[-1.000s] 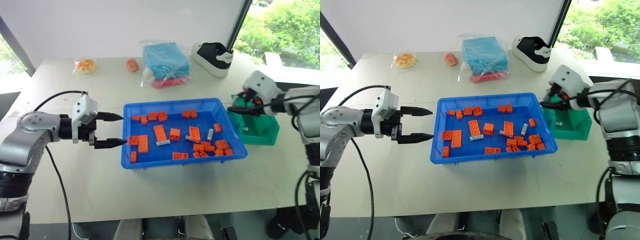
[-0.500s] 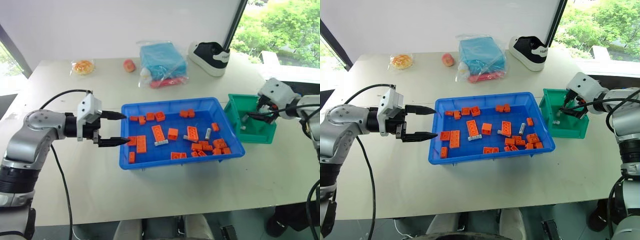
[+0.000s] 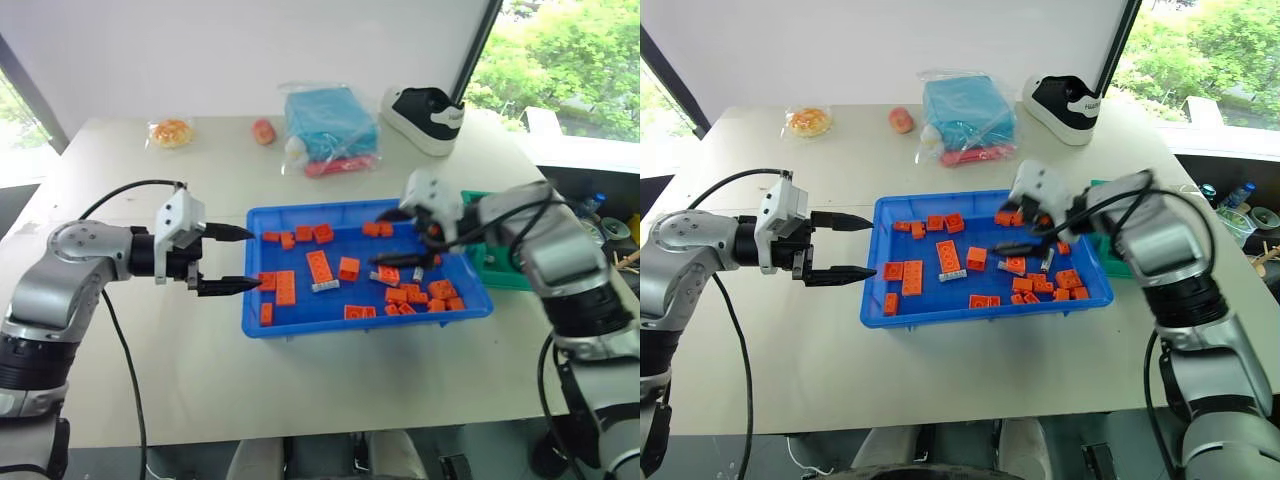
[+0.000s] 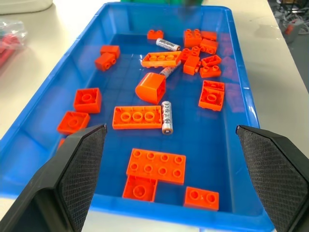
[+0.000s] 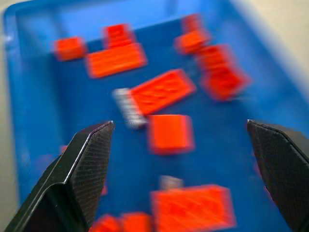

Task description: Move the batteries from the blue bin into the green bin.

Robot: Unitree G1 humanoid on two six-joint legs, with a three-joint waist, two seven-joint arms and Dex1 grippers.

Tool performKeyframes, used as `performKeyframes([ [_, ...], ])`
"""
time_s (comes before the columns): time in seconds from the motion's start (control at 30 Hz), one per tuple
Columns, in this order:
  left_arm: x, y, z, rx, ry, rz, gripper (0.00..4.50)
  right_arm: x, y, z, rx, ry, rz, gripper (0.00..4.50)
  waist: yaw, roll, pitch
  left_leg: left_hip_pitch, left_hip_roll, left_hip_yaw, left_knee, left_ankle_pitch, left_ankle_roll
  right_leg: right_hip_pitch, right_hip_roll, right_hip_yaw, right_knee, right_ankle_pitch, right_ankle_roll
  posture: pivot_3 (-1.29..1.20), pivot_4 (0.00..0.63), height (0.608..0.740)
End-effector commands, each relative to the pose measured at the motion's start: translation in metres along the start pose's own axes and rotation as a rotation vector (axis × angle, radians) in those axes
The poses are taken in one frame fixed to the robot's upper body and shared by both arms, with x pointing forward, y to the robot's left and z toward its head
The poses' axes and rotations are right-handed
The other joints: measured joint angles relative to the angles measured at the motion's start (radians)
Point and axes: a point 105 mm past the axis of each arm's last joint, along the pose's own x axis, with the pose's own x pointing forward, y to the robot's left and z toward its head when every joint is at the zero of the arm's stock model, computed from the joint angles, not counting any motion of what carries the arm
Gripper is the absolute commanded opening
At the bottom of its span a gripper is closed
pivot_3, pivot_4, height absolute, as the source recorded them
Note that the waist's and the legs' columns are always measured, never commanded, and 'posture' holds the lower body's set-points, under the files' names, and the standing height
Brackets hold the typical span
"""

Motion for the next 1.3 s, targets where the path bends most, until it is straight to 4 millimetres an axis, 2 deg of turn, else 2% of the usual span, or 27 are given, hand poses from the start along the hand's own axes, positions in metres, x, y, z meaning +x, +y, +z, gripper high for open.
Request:
performKeyframes([
  [0.03, -0.007, 0.0, 0.012, 0.043, -0.017, 0.017, 4.5, 0.011, 0.03, 0.009, -0.001, -0.039, 0.169, 4.47, 0.002, 0.0, 0.0, 0.0, 0.0, 0.0, 0.0, 0.0, 0.0, 0.0, 0.0, 0.0, 0.0, 0.0, -0.001, 0.0, 0.15, 0.725],
  [0.13, -0.008, -0.001, 0.011, 0.041, -0.015, 0.023, 4.5, 0.02, 0.044, 0.006, 0.021, -0.036, 0.248, 4.47, -0.003, -0.001, -0.001, 0.0, 0.0, 0.0, 0.0, 0.0, 0.0, 0.003, 0.0, 0.0, 0.0, 0.001, 0.0, 0.0, 0.15, 0.725],
  [0.3, -0.007, -0.002, 0.012, 0.037, -0.018, 0.029, 4.5, 0.039, 0.044, -0.005, 0.043, -0.004, 0.248, 4.47, -0.005, -0.002, -0.001, 0.0, 0.0, 0.0, 0.0, 0.0, 0.0, 0.003, 0.001, 0.0, 0.002, 0.001, 0.0, 0.0, 0.15, 0.725],
  [0.43, -0.007, -0.006, 0.011, 0.03, -0.017, 0.02, 4.5, 0.055, 0.031, -0.009, 0.063, 0.007, 0.2, 4.47, -0.006, -0.003, -0.002, 0.001, 0.0, 0.0, -0.001, 0.0, 0.0, 0.004, 0.001, 0.0, 0.002, 0.001, 0.0, 0.0, 0.15, 0.725],
  [0.63, -0.009, -0.007, 0.012, 0.031, -0.007, 0.017, 4.5, 0.064, 0.013, -0.001, 0.086, -0.016, 0.162, 4.47, -0.003, -0.003, -0.002, 0.002, 0.0, 0.0, 0.0, 0.0, 0.0, 0.003, 0.001, 0.0, 0.002, 0.001, 0.0, 0.0, 0.15, 0.725],
  [0.97, -0.009, -0.003, 0.014, 0.042, -0.008, 0.024, 4.5, 0.078, 0.003, -0.016, 0.088, 0.026, 0.123, 4.47, -0.005, -0.003, -0.002, 0.001, 0.0, 0.0, 0.0, 0.0, 0.0, 0.003, 0.002, 0.001, 0.003, 0.001, 0.0, 0.0, 0.15, 0.725],
  [1.07, -0.009, -0.002, 0.015, 0.044, -0.008, 0.026, 4.5, 0.08, 0.007, -0.025, 0.05, 0.057, 0.13, 3.65, -0.007, -0.003, -0.002, 0.001, 0.0, 0.001, -0.001, 0.0, 0.0, 0.003, 0.002, 0.001, 0.004, 0.001, 0.0, 0.0, 0.15, 0.725],
  [1.23, -0.009, 0.002, 0.016, 0.046, -0.009, 0.033, 4.5, 0.081, 0.009, -0.034, 0.023, 0.078, 0.116, 3.65, -0.006, -0.003, -0.002, 0.002, 0.0, 0.001, 0.0, 0.0, 0.0, 0.004, 0.002, 0.001, 0.004, 0.001, 0.0, 0.0, 0.15, 0.725],
  [1.3, -0.008, 0.003, 0.016, 0.048, -0.012, 0.036, 4.5, 0.082, 0.01, -0.033, 0.029, 0.064, 0.116, 2.84, -0.006, -0.003, -0.002, 0.003, 0.0, 0.001, 0.0, 0.0, 0.0, 0.005, 0.002, 0.001, 0.004, 0.001, 0.0, 0.0, 0.15, 0.725],
])
